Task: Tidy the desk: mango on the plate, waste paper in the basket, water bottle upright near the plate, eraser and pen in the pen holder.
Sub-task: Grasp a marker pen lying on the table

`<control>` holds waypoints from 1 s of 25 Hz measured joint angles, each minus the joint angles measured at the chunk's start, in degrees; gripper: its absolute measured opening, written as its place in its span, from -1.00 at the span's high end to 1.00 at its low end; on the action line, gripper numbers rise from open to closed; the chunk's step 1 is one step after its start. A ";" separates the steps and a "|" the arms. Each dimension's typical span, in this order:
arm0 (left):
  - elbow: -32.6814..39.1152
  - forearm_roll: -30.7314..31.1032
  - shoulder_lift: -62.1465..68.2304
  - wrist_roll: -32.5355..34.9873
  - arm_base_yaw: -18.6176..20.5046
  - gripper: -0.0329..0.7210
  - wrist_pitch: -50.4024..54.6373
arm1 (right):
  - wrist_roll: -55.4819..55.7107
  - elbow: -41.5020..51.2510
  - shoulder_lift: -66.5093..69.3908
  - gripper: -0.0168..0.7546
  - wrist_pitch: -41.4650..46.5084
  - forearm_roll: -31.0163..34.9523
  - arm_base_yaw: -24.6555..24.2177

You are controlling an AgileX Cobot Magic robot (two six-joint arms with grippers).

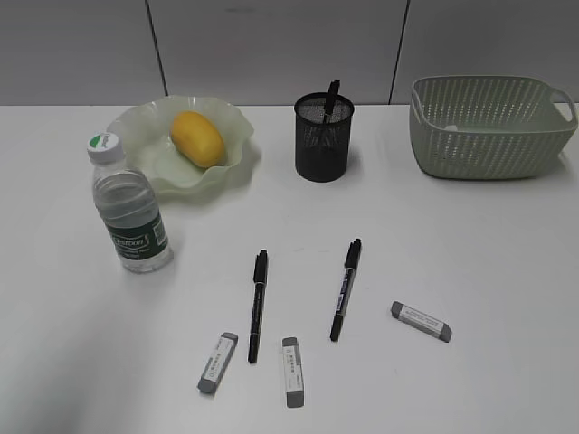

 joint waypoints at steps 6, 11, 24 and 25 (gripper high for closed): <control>-13.04 4.69 23.80 -10.28 -15.30 0.23 -3.29 | 0.00 0.07 -0.01 0.16 0.00 -0.07 0.00; -22.44 7.22 42.91 -19.27 -21.03 -0.12 -5.83 | 0.00 0.07 -0.06 0.16 0.00 -0.11 0.00; -35.31 10.94 69.85 -29.16 -21.27 -0.10 -5.60 | 0.00 0.07 -0.06 0.17 0.00 -0.21 0.00; -35.78 11.47 70.56 -29.68 -21.27 -0.09 -5.45 | 0.00 0.07 -0.06 0.18 0.00 -0.21 0.00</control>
